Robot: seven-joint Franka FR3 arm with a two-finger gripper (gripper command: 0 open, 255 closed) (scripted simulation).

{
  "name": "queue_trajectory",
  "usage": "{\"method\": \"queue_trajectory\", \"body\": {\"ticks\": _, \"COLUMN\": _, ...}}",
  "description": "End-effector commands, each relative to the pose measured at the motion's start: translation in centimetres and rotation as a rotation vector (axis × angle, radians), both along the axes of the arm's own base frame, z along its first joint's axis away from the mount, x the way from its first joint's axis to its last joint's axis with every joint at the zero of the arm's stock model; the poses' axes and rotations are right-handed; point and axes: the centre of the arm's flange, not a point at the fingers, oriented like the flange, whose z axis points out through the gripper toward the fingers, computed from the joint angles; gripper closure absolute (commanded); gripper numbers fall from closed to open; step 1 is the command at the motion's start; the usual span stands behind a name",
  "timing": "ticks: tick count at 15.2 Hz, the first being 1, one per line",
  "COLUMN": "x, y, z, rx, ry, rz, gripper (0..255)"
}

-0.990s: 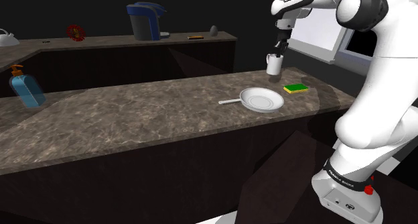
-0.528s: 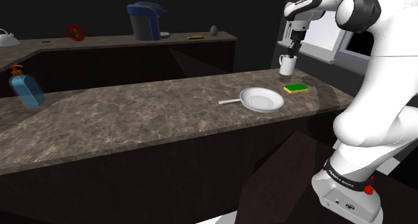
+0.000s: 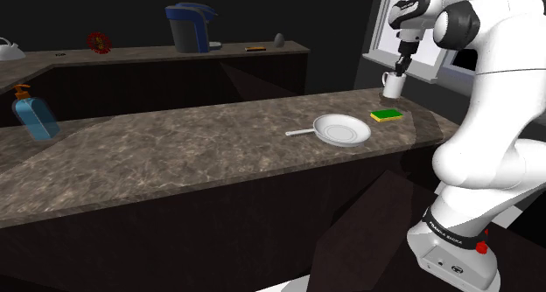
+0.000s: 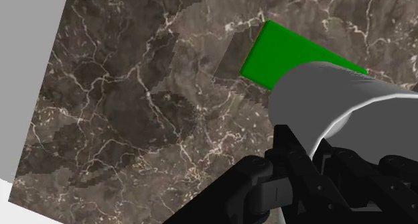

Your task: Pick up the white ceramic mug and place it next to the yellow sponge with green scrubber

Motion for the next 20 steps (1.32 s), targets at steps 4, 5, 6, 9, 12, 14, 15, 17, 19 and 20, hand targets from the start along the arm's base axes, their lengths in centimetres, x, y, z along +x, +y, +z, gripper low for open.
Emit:
{"method": "queue_trajectory", "body": {"ticks": 4, "x": -3.2, "y": -6.0, "z": -0.7, "rx": 0.0, "ry": 0.0, "rz": 0.001, "gripper": 255}}
{"method": "queue_trajectory", "body": {"ticks": 5, "x": -3.8, "y": -7.1, "z": -0.8, "rx": 0.0, "ry": 0.0, "rz": 0.001, "gripper": 255}}
{"method": "queue_trajectory", "body": {"ticks": 6, "x": -4.4, "y": -8.3, "z": -0.9, "rx": 0.0, "ry": 0.0, "rz": 0.001, "gripper": 255}}
{"method": "queue_trajectory", "body": {"ticks": 9, "x": -6.3, "y": -11.8, "z": -1.3, "rx": 0.0, "ry": 0.0, "rz": 0.001, "gripper": 255}}
{"method": "queue_trajectory", "body": {"ticks": 12, "x": -7.0, "y": -13.0, "z": -2.5, "rx": 0.0, "ry": 0.0, "rz": 0.001, "gripper": 255}}
{"method": "queue_trajectory", "body": {"ticks": 14, "x": -7.0, "y": -13.0, "z": -3.6, "rx": 0.0, "ry": 0.0, "rz": 0.001, "gripper": 255}}
{"method": "queue_trajectory", "body": {"ticks": 15, "x": -7.0, "y": -13.0, "z": -4.1, "rx": 0.0, "ry": 0.0, "rz": 0.001, "gripper": 255}}
{"method": "queue_trajectory", "body": {"ticks": 17, "x": -7.0, "y": -13.0, "z": -5.2, "rx": 0.0, "ry": 0.0, "rz": 0.001, "gripper": 255}}
{"method": "queue_trajectory", "body": {"ticks": 19, "x": -7.0, "y": -13.0, "z": -6.2, "rx": 0.0, "ry": 0.0, "rz": 0.001, "gripper": 255}}
{"method": "queue_trajectory", "body": {"ticks": 20, "x": -7.0, "y": -13.0, "z": -6.8, "rx": 0.0, "ry": 0.0, "rz": 0.001, "gripper": 255}}
